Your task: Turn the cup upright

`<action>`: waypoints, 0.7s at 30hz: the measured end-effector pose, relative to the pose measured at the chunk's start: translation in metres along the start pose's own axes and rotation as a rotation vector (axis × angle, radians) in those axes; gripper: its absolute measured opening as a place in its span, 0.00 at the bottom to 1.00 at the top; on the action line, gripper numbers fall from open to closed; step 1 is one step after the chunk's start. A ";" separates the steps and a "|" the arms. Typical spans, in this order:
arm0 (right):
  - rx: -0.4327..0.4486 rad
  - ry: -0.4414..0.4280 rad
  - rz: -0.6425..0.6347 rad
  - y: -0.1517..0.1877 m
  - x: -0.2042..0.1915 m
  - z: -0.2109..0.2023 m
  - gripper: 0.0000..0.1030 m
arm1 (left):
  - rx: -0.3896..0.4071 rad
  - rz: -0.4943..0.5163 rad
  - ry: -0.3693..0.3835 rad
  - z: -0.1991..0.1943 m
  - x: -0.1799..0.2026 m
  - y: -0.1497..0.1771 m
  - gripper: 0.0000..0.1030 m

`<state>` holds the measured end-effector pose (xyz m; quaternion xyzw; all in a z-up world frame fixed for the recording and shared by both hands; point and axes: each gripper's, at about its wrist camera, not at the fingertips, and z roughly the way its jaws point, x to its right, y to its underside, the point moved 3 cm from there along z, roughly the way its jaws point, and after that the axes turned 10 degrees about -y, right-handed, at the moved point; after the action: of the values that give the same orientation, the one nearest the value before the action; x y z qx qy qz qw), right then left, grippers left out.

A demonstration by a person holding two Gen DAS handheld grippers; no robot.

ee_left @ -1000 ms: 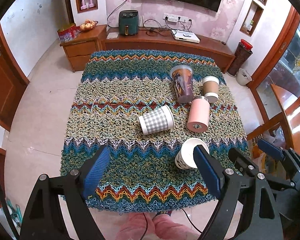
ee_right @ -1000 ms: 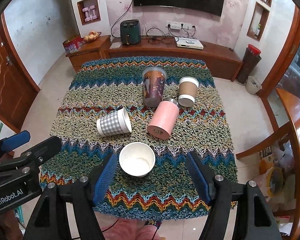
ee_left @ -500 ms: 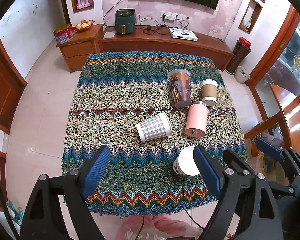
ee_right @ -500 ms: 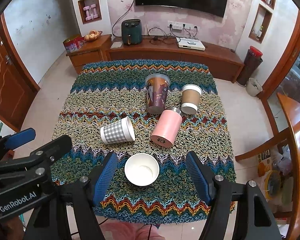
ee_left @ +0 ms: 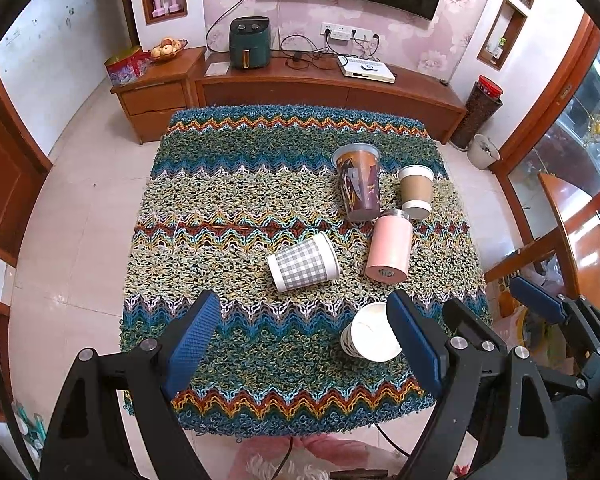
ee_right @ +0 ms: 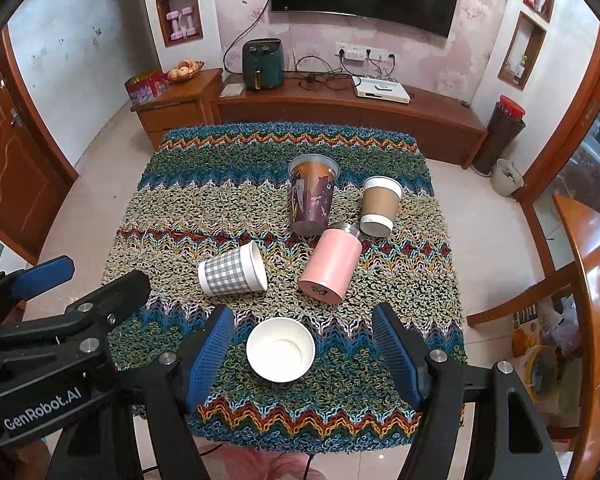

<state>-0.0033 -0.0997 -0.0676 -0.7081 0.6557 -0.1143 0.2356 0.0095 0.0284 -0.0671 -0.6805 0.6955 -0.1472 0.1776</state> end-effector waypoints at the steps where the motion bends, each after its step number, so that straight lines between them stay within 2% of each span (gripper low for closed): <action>1: 0.000 0.003 0.000 -0.001 0.001 0.000 0.70 | 0.001 0.000 0.001 0.000 0.001 -0.001 0.85; 21: 0.002 0.017 0.033 -0.007 0.006 -0.001 0.70 | 0.021 -0.010 -0.016 -0.005 -0.005 -0.005 0.85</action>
<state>0.0026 -0.1061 -0.0644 -0.6962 0.6691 -0.1170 0.2324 0.0113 0.0335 -0.0602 -0.6833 0.6890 -0.1499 0.1894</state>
